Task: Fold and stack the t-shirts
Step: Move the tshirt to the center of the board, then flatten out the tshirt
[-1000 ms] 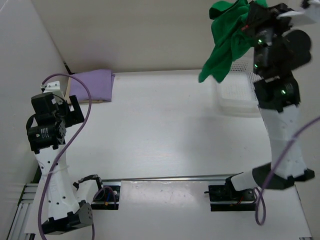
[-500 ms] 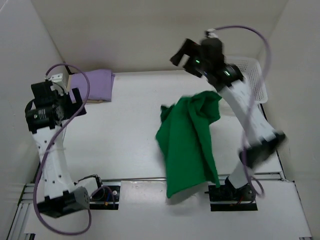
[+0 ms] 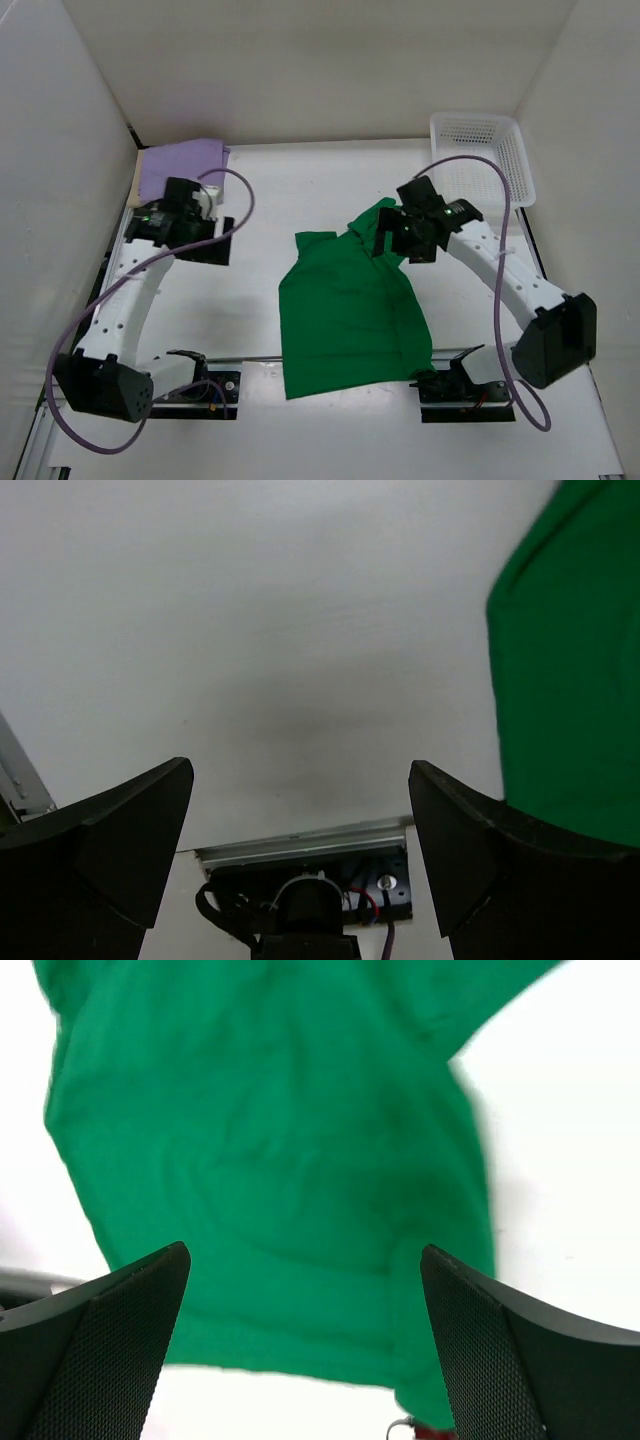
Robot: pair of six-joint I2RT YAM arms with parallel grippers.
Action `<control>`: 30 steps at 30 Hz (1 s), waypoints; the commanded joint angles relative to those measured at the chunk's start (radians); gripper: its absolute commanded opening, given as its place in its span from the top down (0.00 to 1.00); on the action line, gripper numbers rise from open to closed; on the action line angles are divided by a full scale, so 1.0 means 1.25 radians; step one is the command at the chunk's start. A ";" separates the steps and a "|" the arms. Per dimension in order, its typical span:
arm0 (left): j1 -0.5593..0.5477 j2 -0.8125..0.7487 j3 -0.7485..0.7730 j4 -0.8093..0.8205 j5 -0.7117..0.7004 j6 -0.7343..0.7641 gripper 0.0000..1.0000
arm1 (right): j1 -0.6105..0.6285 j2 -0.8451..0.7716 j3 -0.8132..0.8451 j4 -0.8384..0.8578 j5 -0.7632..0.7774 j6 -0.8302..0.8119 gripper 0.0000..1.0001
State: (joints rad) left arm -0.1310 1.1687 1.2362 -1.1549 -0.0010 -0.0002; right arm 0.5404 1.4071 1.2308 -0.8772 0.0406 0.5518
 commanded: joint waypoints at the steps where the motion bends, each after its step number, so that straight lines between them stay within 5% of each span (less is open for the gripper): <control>1: -0.144 0.036 -0.035 -0.005 -0.073 0.000 0.00 | -0.024 0.009 -0.125 0.083 -0.006 0.016 0.00; 7: -0.366 0.189 -0.117 0.049 0.055 0.000 0.00 | -0.082 0.047 -0.271 0.152 -0.023 0.016 0.00; 12: -0.474 0.318 -0.137 0.229 0.008 0.000 0.00 | -0.091 0.092 -0.314 0.208 -0.053 0.016 0.02; 17: -0.547 0.448 -0.130 0.324 -0.059 0.000 0.03 | -0.073 0.109 -0.351 0.235 -0.060 0.046 0.51; 19: -0.547 0.488 -0.130 0.338 -0.106 0.000 0.33 | -0.062 0.109 -0.362 0.243 -0.059 0.046 0.70; 20: -0.540 0.527 -0.130 0.348 -0.127 0.000 0.43 | -0.062 0.109 -0.373 0.243 -0.059 0.053 0.88; 22: -0.509 0.567 -0.118 0.348 -0.196 0.000 0.64 | -0.026 0.089 -0.374 0.243 -0.059 0.043 1.00; 25: -0.394 0.648 -0.053 0.366 -0.285 0.000 0.74 | 0.074 0.055 -0.374 0.284 -0.068 -0.006 1.00; 28: -0.246 0.728 0.136 0.366 -0.375 0.000 0.68 | 0.204 0.054 -0.300 0.348 -0.150 -0.072 1.00; 29: -0.218 0.740 0.191 0.366 -0.388 0.000 0.63 | 0.237 0.065 -0.261 0.348 -0.165 -0.093 0.93; 30: -0.177 0.747 0.290 0.366 -0.388 0.000 0.49 | 0.294 0.096 -0.216 0.348 -0.175 -0.125 0.62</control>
State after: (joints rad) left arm -0.5091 2.0274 1.4387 -0.8490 -0.2932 0.0071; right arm 0.7853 1.5005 0.8310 -0.5190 -0.0887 0.5198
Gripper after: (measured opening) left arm 0.442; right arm 0.184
